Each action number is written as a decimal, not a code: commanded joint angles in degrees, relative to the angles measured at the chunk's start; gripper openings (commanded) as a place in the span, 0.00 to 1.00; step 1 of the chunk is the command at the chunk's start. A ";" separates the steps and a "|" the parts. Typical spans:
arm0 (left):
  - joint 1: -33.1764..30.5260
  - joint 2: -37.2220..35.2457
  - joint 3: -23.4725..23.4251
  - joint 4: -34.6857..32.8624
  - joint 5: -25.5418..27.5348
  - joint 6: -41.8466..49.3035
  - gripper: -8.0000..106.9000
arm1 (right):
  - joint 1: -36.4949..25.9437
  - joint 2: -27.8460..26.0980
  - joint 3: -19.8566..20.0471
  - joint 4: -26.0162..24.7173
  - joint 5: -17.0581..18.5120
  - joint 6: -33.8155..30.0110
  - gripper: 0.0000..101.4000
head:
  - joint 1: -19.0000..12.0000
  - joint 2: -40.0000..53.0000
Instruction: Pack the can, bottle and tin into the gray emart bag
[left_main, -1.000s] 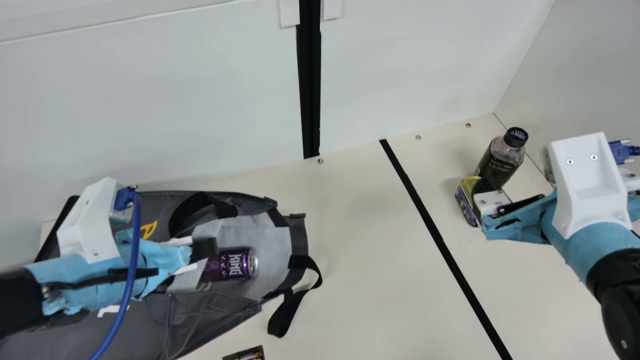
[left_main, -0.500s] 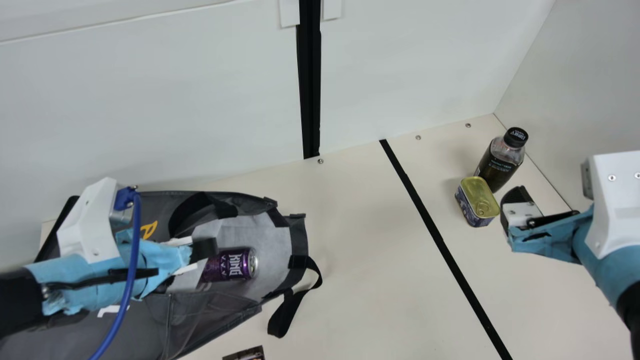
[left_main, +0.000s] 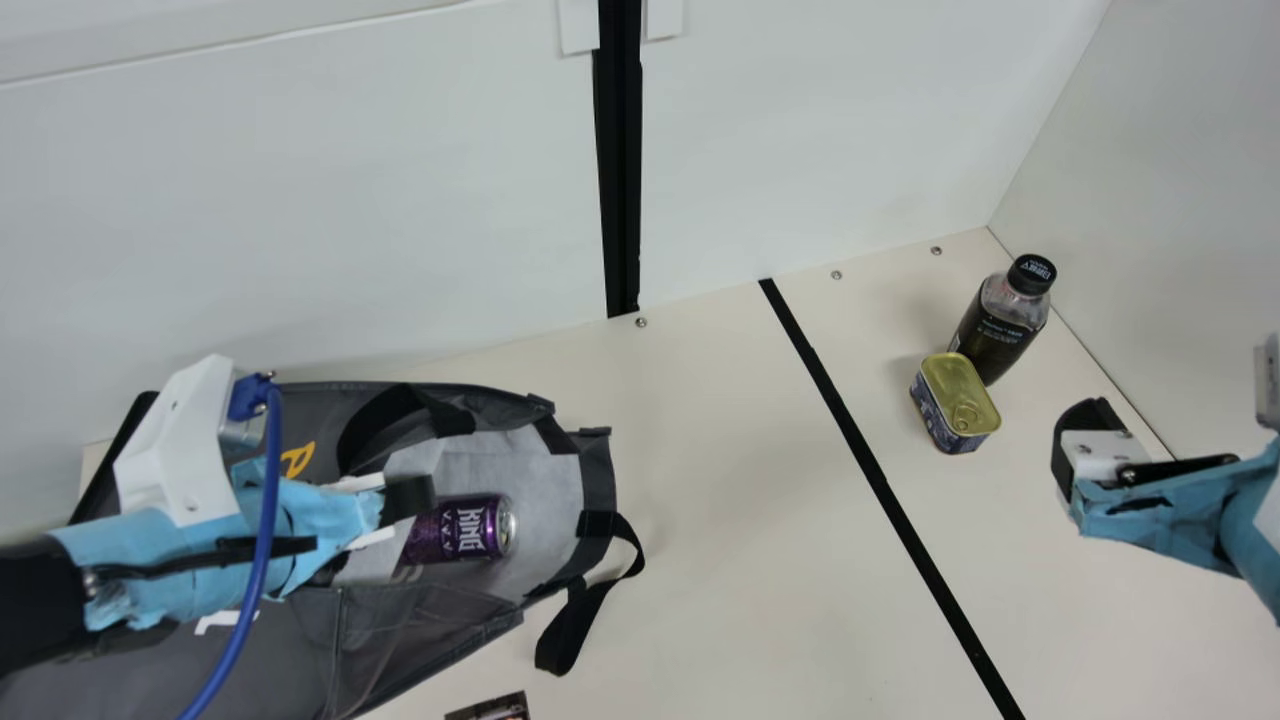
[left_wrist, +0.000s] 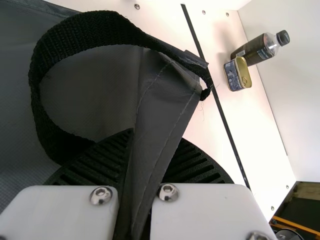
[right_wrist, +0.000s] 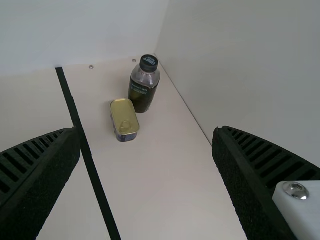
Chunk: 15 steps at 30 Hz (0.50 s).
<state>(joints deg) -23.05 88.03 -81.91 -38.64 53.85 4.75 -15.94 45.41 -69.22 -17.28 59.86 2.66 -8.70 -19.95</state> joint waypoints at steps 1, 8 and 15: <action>0.00 0.00 0.00 0.00 0.00 0.00 0.16 | 0.44 0.07 -1.20 -0.01 2.80 0.18 0.90 | -1.30 -0.05; 0.00 0.00 0.00 0.00 0.00 0.00 0.16 | 2.19 0.45 -4.97 -0.32 9.48 1.08 0.90 | -1.30 -0.05; 0.00 0.00 0.00 0.00 0.00 0.00 0.16 | -0.76 0.97 -5.00 3.09 10.04 -0.56 0.90 | -1.30 -0.05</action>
<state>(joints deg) -23.05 88.03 -81.91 -38.64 53.85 4.75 -15.91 46.44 -74.30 -15.38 70.07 2.51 -8.70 -19.95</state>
